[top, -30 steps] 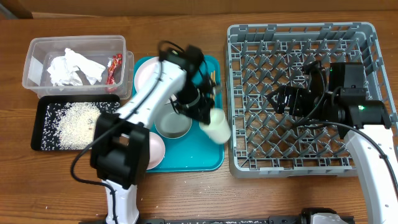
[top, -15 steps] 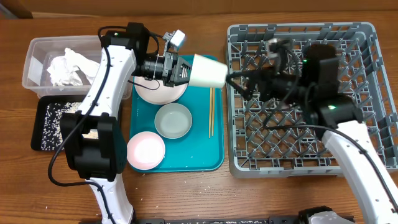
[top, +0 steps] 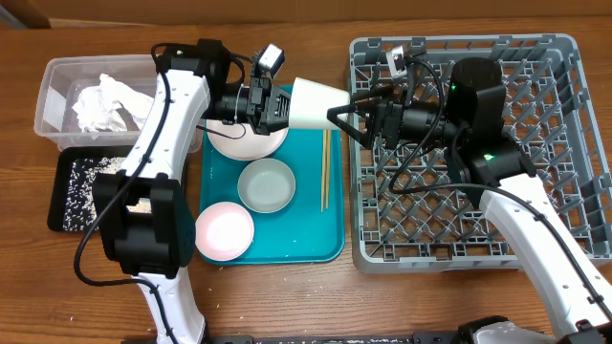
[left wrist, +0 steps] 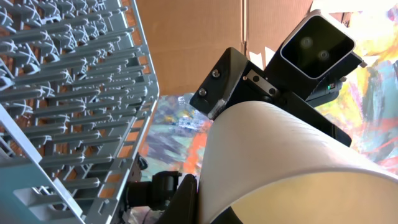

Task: Sort waste into correct bins and load items into the dishwasher
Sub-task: 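Hand the white cup from the left gripper to the right gripper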

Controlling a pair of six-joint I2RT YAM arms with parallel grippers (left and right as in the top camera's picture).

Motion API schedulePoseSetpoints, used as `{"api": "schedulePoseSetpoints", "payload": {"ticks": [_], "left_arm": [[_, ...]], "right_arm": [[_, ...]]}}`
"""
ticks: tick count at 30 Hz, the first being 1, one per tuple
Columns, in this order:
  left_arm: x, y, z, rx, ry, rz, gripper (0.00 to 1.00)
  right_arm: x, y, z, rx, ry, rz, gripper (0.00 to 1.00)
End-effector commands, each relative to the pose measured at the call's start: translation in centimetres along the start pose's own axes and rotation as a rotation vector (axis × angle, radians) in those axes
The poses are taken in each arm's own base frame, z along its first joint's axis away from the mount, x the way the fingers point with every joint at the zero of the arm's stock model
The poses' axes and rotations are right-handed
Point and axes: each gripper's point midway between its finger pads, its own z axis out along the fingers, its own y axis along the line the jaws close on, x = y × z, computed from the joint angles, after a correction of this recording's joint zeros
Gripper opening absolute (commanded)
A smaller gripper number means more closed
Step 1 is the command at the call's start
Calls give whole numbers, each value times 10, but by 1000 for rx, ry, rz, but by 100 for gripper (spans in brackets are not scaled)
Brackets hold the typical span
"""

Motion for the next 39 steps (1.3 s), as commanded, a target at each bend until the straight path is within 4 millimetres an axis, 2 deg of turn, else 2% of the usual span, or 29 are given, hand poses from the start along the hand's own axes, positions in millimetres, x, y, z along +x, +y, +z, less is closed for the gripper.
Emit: {"api": "schedulePoseSetpoints", "payload": {"ticks": [1,12,23,25,30,37,39], "left_arm": [[-2,-11,0,32,-9,33,4],[2,-13,1,37,-7,-30,4],[11,-16,16,44,32,-33,4],[12,-16,17,44,36,-29,4],[12,-16,18,44,37,-25,4],[10,-15,17,43,35,-9,11],[10,-15,17,42,35,-6,13]], "right_arm": [[-5,9,0,-29,0,-17,93],[-1,14,6,-45,13,-25,93],[4,1,13,-40,33,2,92],[4,0,13,-40,33,2,88],[4,0,13,-40,33,2,61],[4,0,13,-40,33,2,56],[4,0,13,-40,33,2,51]]}}
